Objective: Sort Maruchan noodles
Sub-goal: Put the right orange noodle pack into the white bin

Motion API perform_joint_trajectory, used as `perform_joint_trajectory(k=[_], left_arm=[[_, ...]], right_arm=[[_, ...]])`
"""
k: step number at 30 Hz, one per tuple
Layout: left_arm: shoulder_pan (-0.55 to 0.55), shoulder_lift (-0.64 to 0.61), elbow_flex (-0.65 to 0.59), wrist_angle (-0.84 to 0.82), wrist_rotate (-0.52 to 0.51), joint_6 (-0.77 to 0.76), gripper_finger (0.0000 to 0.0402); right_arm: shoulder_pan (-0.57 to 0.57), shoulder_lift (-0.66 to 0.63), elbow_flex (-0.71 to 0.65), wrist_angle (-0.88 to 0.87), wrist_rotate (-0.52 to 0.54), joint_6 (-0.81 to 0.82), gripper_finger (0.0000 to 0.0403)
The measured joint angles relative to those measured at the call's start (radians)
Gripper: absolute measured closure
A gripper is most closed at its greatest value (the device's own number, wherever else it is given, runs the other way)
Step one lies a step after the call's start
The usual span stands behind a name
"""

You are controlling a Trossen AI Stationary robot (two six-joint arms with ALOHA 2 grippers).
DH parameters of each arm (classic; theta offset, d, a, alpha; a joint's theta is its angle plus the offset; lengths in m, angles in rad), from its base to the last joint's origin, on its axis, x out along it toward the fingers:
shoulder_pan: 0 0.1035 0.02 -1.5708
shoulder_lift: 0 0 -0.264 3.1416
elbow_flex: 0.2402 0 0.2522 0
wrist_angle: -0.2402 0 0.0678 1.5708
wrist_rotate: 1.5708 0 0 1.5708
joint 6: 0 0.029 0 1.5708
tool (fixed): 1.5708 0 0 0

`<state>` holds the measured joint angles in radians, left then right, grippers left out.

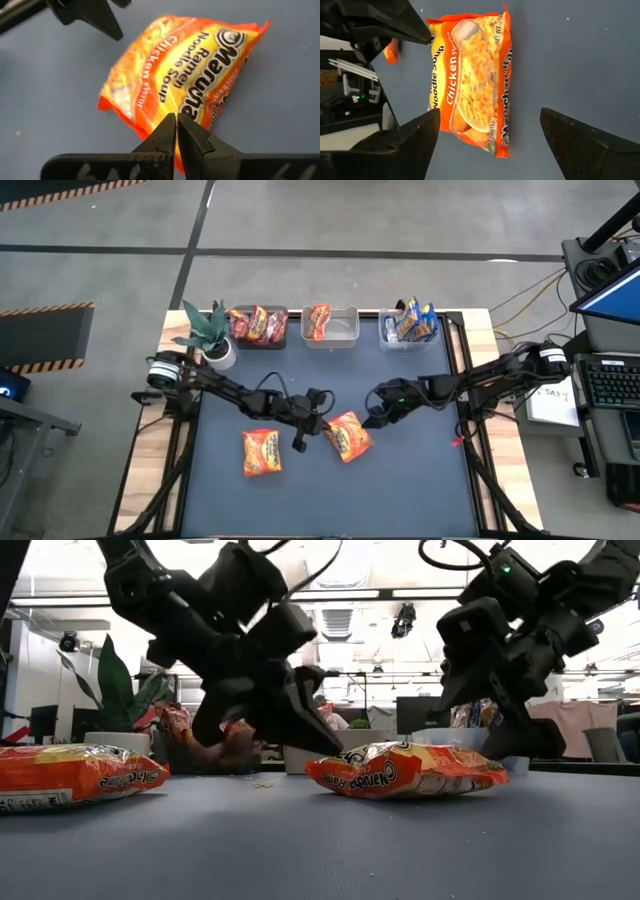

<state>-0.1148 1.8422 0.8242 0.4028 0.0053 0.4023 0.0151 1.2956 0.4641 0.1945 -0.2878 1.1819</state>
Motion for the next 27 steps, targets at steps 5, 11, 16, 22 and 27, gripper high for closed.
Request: perform_joint_trajectory(k=[5,11,16,22,27], left_arm=[[0.006,0.047,0.0,0.017,0.032,-0.02,0.0402],[0.016,0.06,0.002,0.024,0.037,-0.049,0.0402],[0.022,0.058,0.002,-0.004,0.037,-0.05,0.0402],[0.027,0.057,-0.012,-0.01,0.038,-0.05,0.0401],[0.03,0.057,-0.026,-0.003,0.038,-0.05,0.0402]], right_arm=[[0.005,0.0,-0.024,0.029,0.03,0.004,0.0071],[0.014,0.0,-0.024,0.034,0.062,-0.005,0.0069],[0.034,0.041,-0.024,0.084,0.077,-0.012,0.0069],[0.046,0.172,-0.009,0.287,0.056,-0.013,0.0075],[0.046,0.269,0.019,0.396,0.028,-0.015,0.0078]])
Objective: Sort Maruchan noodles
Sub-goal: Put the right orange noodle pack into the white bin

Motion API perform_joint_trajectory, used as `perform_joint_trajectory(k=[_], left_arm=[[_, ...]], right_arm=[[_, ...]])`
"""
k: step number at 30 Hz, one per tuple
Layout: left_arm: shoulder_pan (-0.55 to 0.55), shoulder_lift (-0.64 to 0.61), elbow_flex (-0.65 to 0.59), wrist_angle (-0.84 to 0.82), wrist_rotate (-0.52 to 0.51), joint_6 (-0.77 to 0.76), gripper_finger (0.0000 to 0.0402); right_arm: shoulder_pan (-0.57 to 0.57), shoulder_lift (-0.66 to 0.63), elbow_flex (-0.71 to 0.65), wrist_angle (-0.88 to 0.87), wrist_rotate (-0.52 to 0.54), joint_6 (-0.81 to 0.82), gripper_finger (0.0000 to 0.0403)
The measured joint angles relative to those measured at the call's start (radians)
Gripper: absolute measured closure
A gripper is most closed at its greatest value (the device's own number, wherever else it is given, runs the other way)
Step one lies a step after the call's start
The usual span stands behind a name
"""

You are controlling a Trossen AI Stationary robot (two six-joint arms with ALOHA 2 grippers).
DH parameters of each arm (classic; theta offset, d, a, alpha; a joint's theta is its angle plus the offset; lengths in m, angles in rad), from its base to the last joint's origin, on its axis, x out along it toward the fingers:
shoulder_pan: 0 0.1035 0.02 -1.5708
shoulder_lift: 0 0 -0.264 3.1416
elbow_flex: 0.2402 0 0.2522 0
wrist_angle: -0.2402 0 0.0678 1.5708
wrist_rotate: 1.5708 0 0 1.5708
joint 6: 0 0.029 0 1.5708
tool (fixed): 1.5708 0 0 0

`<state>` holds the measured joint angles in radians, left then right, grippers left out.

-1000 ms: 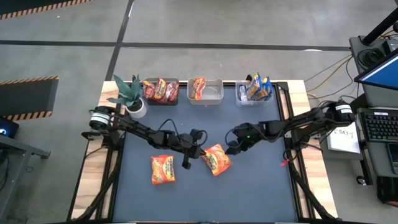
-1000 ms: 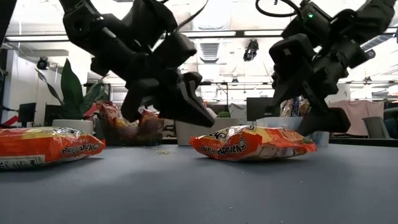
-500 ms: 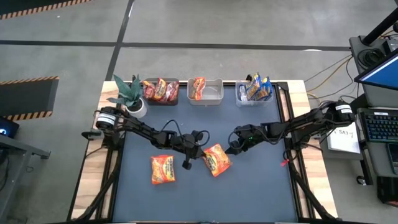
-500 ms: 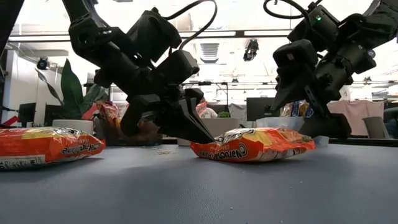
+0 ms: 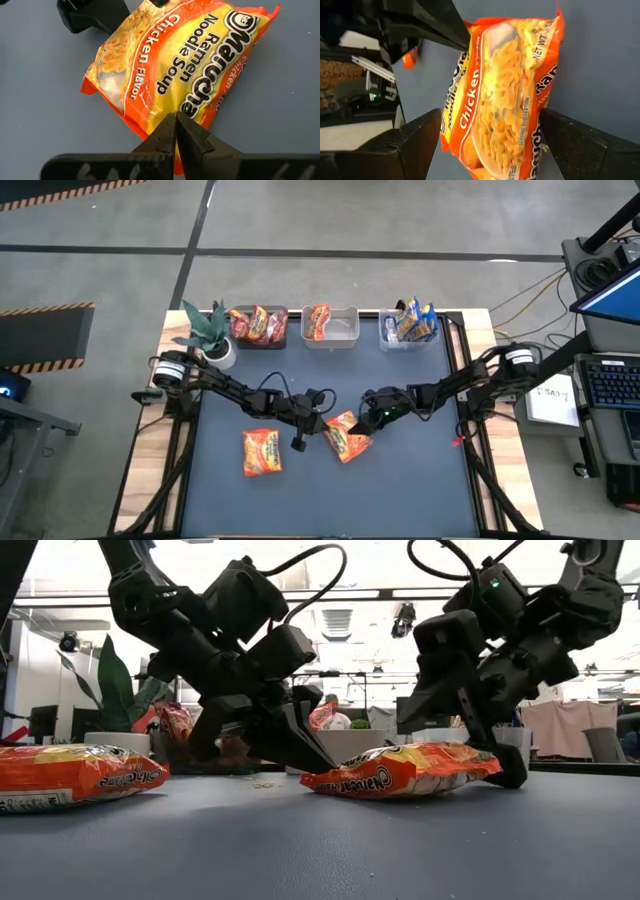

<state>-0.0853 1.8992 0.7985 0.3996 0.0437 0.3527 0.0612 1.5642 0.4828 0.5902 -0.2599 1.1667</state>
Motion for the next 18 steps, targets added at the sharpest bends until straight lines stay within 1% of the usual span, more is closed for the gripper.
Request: perform_joint_trajectory(k=[4,8,10,13,18], left_arm=[[0.001,0.0,-0.002,0.0,0.0,0.0,0.0402],[0.001,0.001,-0.003,0.001,-0.001,0.001,0.0402],[0.001,0.001,-0.003,0.002,-0.001,0.002,0.0402],[0.001,0.001,-0.004,0.002,-0.001,0.003,0.0402],[0.002,0.002,-0.004,0.002,-0.002,0.003,0.0402]], right_arm=[[-0.001,0.068,0.033,0.034,-0.033,-0.017,0.0078],[0.0,0.092,0.058,0.041,-0.049,-0.063,0.0081],[0.0,0.093,0.061,0.046,-0.057,-0.076,0.009],[0.0,0.092,0.062,0.053,-0.058,-0.087,0.0116],[0.0,0.093,0.062,0.056,-0.059,-0.109,0.0183]])
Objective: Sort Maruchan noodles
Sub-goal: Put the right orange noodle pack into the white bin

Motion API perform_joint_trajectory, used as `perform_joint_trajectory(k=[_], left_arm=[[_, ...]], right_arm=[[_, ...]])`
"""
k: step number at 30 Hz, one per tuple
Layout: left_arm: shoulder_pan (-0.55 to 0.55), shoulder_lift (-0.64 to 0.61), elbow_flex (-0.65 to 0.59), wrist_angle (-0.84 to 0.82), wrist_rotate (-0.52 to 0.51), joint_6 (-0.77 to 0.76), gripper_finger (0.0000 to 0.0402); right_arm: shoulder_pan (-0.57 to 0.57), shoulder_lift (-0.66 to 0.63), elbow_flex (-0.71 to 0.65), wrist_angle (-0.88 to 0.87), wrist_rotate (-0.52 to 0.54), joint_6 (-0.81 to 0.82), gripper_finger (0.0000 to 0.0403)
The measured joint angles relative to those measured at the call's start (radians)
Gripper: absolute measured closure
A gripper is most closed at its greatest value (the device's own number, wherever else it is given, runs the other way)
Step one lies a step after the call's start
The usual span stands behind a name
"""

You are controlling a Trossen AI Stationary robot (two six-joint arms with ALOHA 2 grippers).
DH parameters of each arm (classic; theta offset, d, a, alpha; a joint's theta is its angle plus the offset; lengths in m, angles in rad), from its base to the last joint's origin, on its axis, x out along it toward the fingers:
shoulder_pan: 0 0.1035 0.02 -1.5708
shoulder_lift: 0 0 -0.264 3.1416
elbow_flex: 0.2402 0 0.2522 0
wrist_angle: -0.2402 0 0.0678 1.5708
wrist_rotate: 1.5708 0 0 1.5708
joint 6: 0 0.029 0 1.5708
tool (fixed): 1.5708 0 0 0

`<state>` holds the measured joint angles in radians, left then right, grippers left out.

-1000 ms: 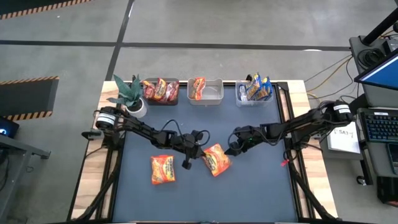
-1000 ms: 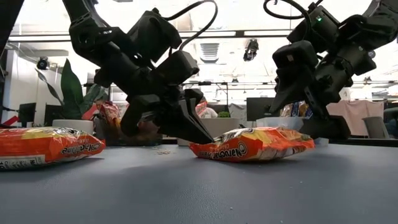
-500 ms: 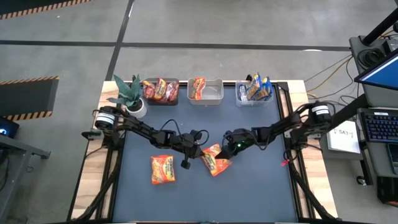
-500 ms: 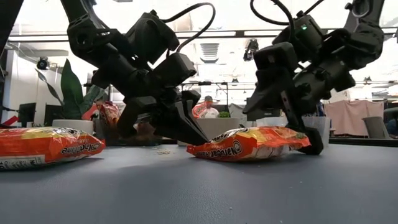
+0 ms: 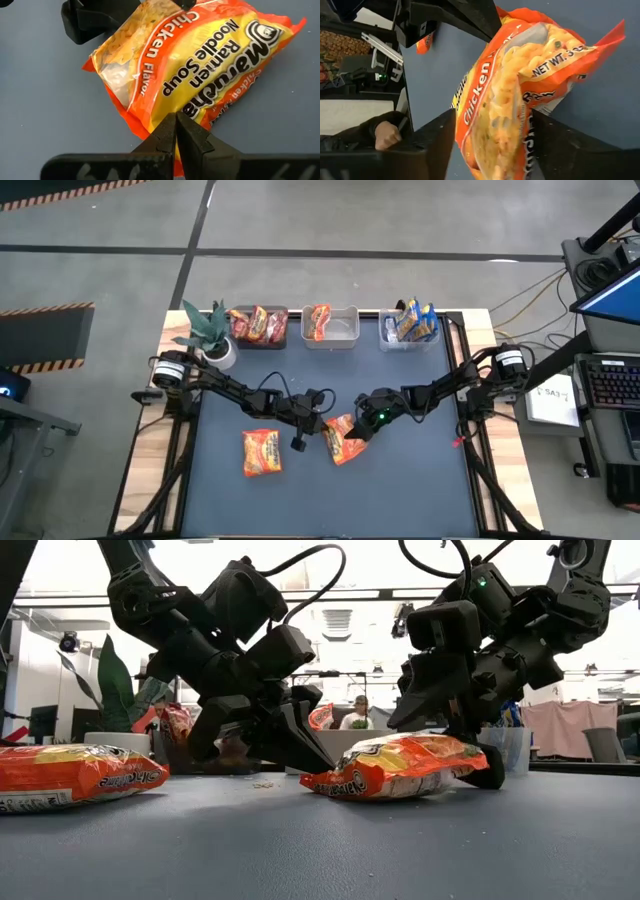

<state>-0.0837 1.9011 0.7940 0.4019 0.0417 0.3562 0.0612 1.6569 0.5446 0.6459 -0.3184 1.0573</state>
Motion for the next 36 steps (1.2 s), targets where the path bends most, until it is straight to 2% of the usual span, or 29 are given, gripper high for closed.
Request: perform_joint_trajectory(k=[7,12,18,23,28,36], left_arm=[[0.0,0.0,0.0,0.0,-0.003,0.0,0.0402],[0.0,0.0,0.0,0.0,-0.003,0.001,0.0402],[0.0,-0.025,-0.004,-0.02,-0.006,0.005,0.0402],[0.005,-0.102,-0.014,-0.181,-0.025,0.034,0.0402],[0.022,-0.205,-0.019,-0.252,-0.086,0.054,0.0402],[0.102,-0.437,-0.086,-0.294,-0.086,0.112,0.0402]], right_arm=[[0.0,0.0,0.0,0.001,0.0,-0.022,0.0268],[0.0,0.001,0.001,0.01,-0.003,-0.044,0.0305],[-0.003,-0.006,0.001,0.004,-0.002,-0.053,0.0309],[-0.017,-0.034,-0.002,-0.014,0.014,-0.082,0.0309],[-0.045,-0.062,-0.003,-0.027,0.014,-0.104,0.0309],[-0.076,-0.11,0.006,-0.027,0.004,-0.119,0.0309]])
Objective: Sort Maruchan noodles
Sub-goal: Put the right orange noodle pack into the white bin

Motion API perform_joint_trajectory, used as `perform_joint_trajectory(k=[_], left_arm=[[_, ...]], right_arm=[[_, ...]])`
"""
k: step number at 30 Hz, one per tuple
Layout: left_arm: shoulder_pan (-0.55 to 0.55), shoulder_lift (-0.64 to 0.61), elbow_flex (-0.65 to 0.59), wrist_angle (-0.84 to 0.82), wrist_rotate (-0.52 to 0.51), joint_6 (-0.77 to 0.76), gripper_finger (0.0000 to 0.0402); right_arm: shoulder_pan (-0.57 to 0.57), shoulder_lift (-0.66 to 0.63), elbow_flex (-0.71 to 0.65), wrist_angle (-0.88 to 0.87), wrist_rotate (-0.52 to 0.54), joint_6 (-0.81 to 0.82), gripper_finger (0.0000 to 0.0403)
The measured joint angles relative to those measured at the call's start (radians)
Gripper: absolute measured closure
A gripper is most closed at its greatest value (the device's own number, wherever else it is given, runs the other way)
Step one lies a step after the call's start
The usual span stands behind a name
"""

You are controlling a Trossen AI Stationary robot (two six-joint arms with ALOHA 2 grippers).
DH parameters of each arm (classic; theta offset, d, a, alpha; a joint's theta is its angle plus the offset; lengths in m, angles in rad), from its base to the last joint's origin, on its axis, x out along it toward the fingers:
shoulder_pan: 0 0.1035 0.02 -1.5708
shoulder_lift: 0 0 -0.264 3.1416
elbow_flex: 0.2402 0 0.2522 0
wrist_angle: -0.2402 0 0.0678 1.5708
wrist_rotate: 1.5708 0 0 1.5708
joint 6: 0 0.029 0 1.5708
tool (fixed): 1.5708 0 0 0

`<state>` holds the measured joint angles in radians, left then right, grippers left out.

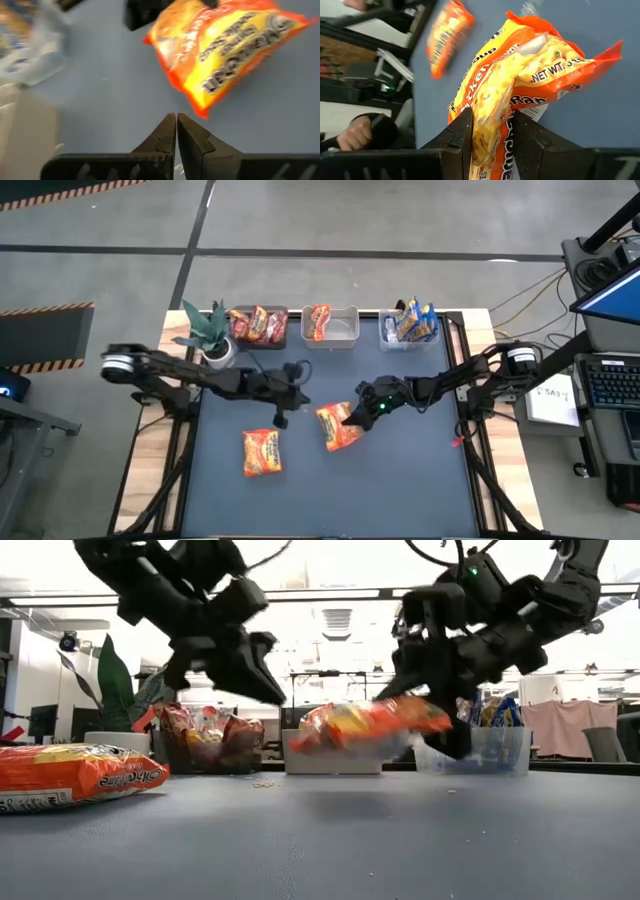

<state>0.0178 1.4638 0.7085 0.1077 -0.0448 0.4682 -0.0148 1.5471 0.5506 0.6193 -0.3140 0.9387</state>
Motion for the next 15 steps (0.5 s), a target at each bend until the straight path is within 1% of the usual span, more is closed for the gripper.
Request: perform_joint_trajectory(k=[4,8,11,13,15], left_arm=[[0.045,-0.166,-0.041,0.017,0.0,0.02,0.0402],[0.076,-0.303,-0.078,0.015,0.005,0.021,0.0402],[0.09,-0.386,-0.094,0.033,0.003,0.02,0.0402],[0.094,-0.427,-0.107,0.017,0.001,0.017,0.0402],[0.094,-0.458,-0.114,0.026,0.001,0.015,0.0402]], right_arm=[[-0.046,-0.071,0.023,-0.032,0.0,-0.036,0.0309],[-0.118,-0.149,0.088,-0.193,0.004,-0.104,0.0309],[-0.18,-0.201,0.178,-0.397,0.02,-0.193,0.0309],[-0.215,-0.213,0.269,-0.529,0.062,-0.253,0.0309],[-0.25,-0.221,0.358,-0.72,0.098,-0.288,0.0309]])
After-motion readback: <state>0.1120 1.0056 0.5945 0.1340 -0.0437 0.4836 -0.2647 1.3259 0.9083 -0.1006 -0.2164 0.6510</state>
